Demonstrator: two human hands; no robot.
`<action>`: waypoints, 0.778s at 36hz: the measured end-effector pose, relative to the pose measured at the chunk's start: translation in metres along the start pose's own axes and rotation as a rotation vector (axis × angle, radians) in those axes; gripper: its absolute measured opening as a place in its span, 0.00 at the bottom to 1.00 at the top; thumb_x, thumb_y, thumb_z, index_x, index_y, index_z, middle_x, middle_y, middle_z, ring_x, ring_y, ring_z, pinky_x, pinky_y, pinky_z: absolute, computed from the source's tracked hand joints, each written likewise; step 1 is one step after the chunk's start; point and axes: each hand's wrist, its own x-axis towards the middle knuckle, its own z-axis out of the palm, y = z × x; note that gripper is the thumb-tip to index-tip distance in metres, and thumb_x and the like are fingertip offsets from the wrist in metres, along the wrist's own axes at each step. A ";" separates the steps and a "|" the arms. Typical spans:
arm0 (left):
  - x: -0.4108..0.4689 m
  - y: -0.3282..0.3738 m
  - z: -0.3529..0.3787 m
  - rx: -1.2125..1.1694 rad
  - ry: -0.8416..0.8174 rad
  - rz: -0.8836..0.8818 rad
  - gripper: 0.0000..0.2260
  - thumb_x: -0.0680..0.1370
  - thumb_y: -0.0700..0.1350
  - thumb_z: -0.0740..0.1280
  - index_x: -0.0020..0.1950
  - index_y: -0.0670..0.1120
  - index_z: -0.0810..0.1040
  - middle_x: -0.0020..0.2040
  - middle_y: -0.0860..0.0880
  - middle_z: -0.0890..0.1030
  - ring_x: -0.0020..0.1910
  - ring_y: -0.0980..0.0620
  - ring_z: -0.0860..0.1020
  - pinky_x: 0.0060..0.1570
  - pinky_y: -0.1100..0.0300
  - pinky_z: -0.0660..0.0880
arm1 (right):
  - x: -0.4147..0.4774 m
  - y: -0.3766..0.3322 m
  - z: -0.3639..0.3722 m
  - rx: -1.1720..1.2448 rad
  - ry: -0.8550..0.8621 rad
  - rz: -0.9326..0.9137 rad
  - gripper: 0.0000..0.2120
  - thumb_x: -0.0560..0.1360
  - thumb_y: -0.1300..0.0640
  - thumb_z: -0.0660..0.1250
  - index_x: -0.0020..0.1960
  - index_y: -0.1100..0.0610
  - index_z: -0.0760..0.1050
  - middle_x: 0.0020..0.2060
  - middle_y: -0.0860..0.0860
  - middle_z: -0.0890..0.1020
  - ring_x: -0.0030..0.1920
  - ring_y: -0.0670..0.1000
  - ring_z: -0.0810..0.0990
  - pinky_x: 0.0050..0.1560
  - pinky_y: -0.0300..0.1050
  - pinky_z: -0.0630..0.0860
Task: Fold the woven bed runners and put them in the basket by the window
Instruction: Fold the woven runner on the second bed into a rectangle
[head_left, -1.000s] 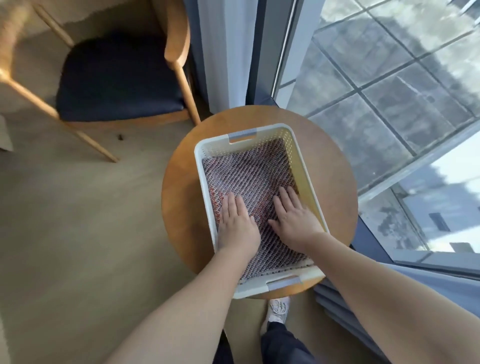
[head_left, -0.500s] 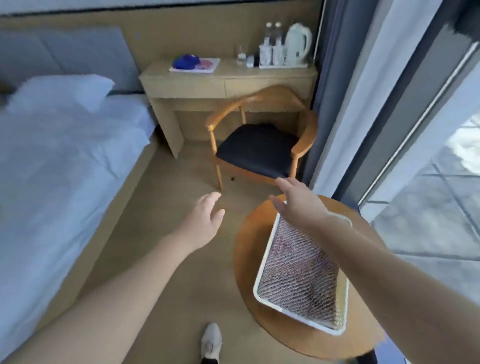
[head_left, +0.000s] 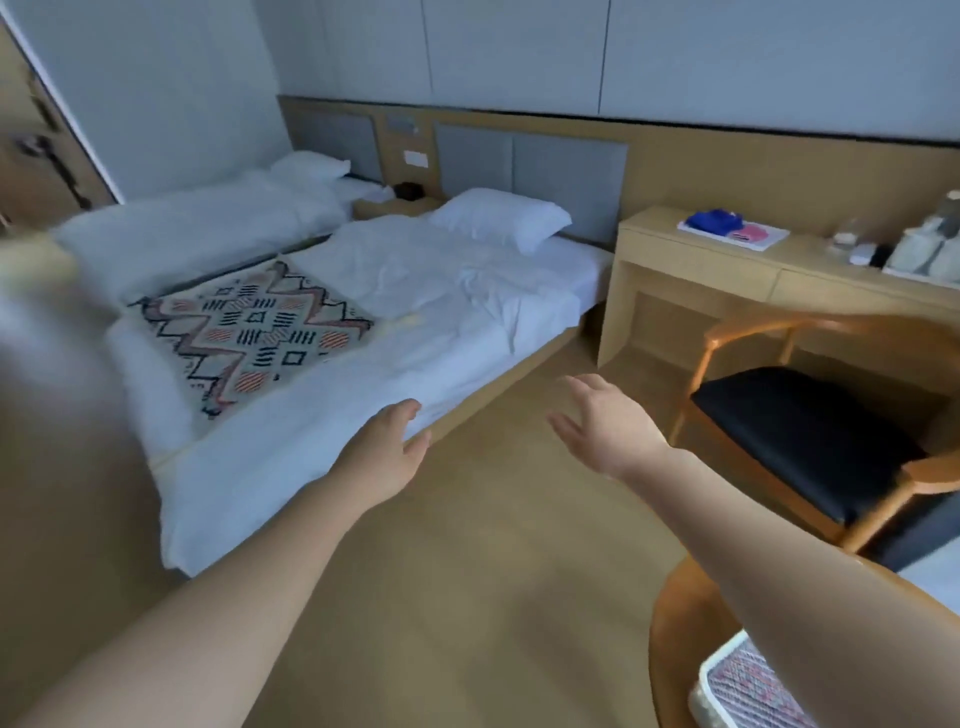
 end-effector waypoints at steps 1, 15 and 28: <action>-0.005 -0.014 -0.009 -0.006 0.017 -0.019 0.22 0.82 0.52 0.57 0.75 0.48 0.61 0.73 0.50 0.66 0.70 0.50 0.66 0.67 0.56 0.64 | 0.004 -0.014 0.004 0.000 -0.003 -0.026 0.25 0.79 0.47 0.60 0.73 0.57 0.64 0.67 0.56 0.71 0.66 0.58 0.71 0.61 0.51 0.72; -0.123 -0.253 -0.148 -0.009 0.191 -0.292 0.22 0.80 0.53 0.58 0.73 0.47 0.64 0.70 0.49 0.69 0.68 0.48 0.69 0.66 0.52 0.66 | 0.046 -0.297 0.115 0.019 -0.132 -0.363 0.24 0.81 0.47 0.59 0.73 0.57 0.64 0.69 0.55 0.70 0.65 0.57 0.72 0.58 0.51 0.73; -0.208 -0.438 -0.253 0.024 0.347 -0.454 0.21 0.81 0.52 0.57 0.74 0.49 0.62 0.70 0.52 0.68 0.57 0.49 0.74 0.55 0.59 0.67 | 0.072 -0.516 0.220 0.007 -0.227 -0.546 0.24 0.80 0.47 0.60 0.72 0.57 0.67 0.66 0.56 0.72 0.62 0.57 0.75 0.57 0.51 0.74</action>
